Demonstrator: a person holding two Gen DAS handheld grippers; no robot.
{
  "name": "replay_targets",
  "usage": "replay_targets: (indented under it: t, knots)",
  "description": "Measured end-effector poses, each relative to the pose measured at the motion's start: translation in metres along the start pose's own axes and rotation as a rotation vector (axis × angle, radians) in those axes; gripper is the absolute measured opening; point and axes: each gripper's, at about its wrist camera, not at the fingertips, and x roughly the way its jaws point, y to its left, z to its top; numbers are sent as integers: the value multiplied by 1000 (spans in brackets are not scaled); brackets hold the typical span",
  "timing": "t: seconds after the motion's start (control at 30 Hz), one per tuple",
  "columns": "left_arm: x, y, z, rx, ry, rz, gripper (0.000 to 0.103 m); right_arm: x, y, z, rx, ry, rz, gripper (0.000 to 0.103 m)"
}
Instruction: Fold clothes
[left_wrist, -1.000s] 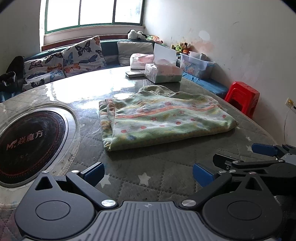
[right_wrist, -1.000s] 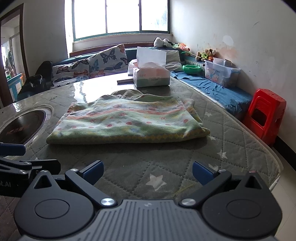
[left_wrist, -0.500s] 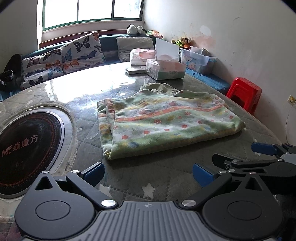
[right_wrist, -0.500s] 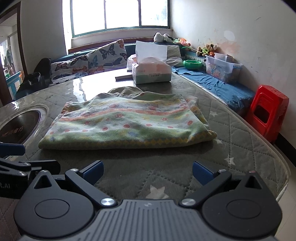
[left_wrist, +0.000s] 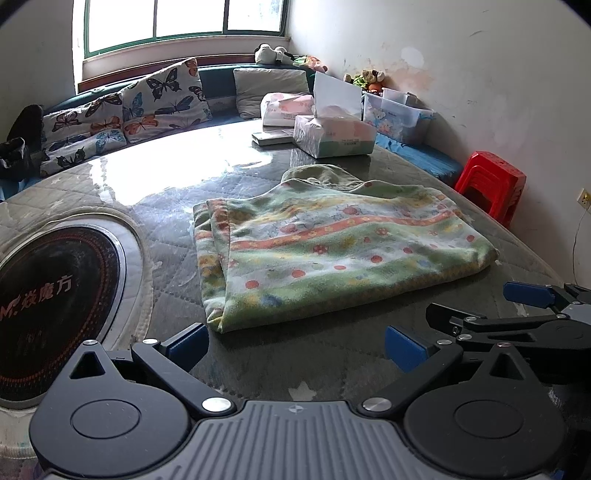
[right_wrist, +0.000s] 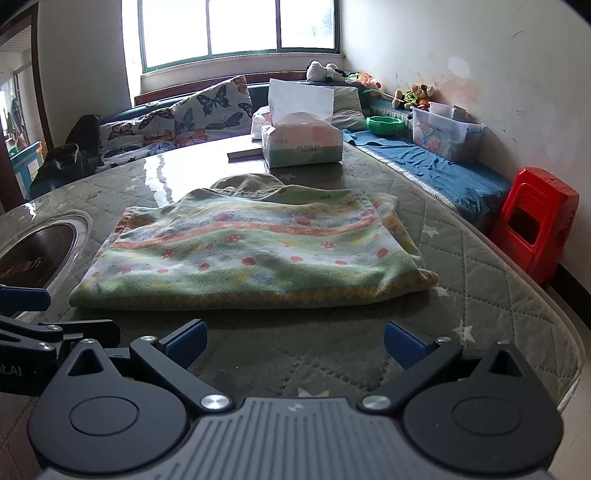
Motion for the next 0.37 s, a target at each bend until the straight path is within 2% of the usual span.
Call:
replay_targets:
  t: [0.37]
  knots:
    - [2,7,2,-11,-3,3,103,7,3,2,-9,14,5,103]
